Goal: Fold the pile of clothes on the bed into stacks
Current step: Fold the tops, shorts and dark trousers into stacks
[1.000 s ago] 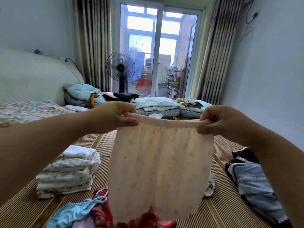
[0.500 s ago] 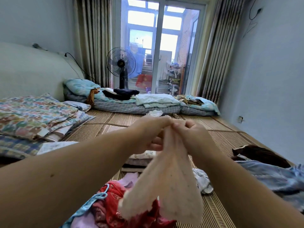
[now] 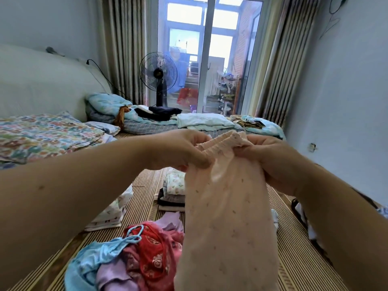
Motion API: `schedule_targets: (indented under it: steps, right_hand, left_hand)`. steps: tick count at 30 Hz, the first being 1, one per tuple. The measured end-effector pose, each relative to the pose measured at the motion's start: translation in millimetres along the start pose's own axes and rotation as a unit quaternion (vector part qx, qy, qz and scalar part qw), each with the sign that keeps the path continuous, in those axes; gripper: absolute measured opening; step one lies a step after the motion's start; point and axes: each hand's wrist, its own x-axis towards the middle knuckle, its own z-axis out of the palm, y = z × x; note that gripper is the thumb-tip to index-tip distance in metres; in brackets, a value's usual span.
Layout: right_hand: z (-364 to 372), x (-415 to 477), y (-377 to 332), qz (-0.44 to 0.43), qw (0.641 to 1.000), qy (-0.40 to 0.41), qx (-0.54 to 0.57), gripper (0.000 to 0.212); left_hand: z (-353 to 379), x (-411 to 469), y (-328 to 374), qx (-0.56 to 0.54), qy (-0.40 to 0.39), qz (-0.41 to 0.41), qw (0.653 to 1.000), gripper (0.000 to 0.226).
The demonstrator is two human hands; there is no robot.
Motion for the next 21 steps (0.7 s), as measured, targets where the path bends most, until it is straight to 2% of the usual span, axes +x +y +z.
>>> schedule_targets:
  steps: [2,3,5,7,11,13,16,19,21]
  right_hand:
    - [-8,8,6,0.016,0.992,0.047,-0.115,0.013]
    - [-13,12,10,0.019,0.978,0.077,-0.192,0.009]
    - [-20,24,17,0.022,0.941,0.131,-0.312,0.007]
    - [-25,34,21,0.011,0.918,0.172,-0.358,0.009]
    - [-32,43,24,-0.063,0.913,0.218,-0.339,0.008]
    - [-30,37,25,-0.095,0.911,0.228,-0.331,0.011]
    - [-22,9,38,-0.102,0.906,0.204,-0.357,0.014]
    - [-6,-30,71,-0.056,0.9,0.163,-0.401,0.008]
    - [8,-58,104,-0.01,0.911,0.126,-0.392,0.007]
  left_hand:
    - [3,14,-4,0.071,0.061,0.004,0.996,0.016]
    - [4,23,-4,0.153,0.099,0.002,0.983,0.011]
    - [7,38,-1,0.316,0.146,-0.001,0.937,0.011]
    - [7,51,3,0.388,0.194,0.017,0.901,0.009]
    - [7,60,12,0.374,0.291,0.095,0.875,0.01]
    - [9,53,12,0.355,0.311,0.135,0.871,0.006]
    - [20,31,-2,0.344,0.298,0.152,0.877,0.006]
    - [49,3,-41,0.323,0.266,0.146,0.896,0.008]
    - [76,-13,-79,0.326,0.216,0.118,0.913,0.016]
